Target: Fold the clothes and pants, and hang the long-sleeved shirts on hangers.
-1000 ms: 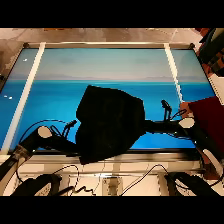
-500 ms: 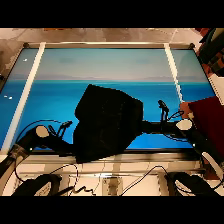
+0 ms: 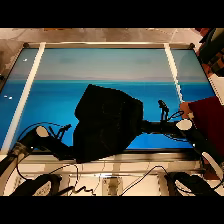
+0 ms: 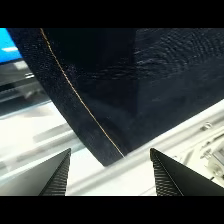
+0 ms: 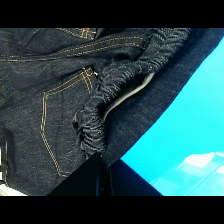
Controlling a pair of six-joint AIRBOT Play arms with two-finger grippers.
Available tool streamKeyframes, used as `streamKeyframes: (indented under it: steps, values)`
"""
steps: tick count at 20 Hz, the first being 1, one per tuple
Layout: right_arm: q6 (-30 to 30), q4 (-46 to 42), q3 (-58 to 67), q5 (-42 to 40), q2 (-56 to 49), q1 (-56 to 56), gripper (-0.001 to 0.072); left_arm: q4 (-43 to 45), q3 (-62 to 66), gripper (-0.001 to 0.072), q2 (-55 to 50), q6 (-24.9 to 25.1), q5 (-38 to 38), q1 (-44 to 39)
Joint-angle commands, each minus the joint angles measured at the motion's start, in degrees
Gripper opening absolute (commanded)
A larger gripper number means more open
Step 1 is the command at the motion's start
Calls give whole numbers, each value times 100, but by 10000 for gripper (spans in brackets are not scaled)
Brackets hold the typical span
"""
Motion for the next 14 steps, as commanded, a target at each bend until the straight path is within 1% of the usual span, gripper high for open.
streamKeyframes:
  steps: [1,2,3,5,6,7,8,10,11,12,14]
  values:
    - [2,4,-2,2,7,4,27,-782,-164,535,-343,533,431,-83]
    - [2,7,-2,2,7,4,27,-1255,-164,533,-435,835,494,-83]
    - [2,13,-2,2,7,4,28,-1762,-160,483,-525,1147,542,-83]
    - [-4,9,35,-4,31,4,27,-2258,-105,210,-632,1572,535,-83]
    - [-31,-17,109,4,28,4,27,-2271,-42,144,-636,1652,518,-81]
    - [-48,-46,245,28,31,4,27,-2260,59,41,-634,1757,420,-72]
    - [-70,-72,437,94,28,4,27,-2225,234,11,-634,1869,227,-39]
    - [-122,-269,933,330,28,4,27,-2227,756,11,-555,1928,-138,122]
    - [-243,-463,1263,551,31,4,27,-2227,1119,11,-450,1919,-273,267]
    - [-275,-706,1596,793,31,4,27,-2232,1532,10,-299,1904,-393,455]
    - [-273,-1126,2317,1318,57,0,27,-2232,2391,11,74,1687,-529,890]
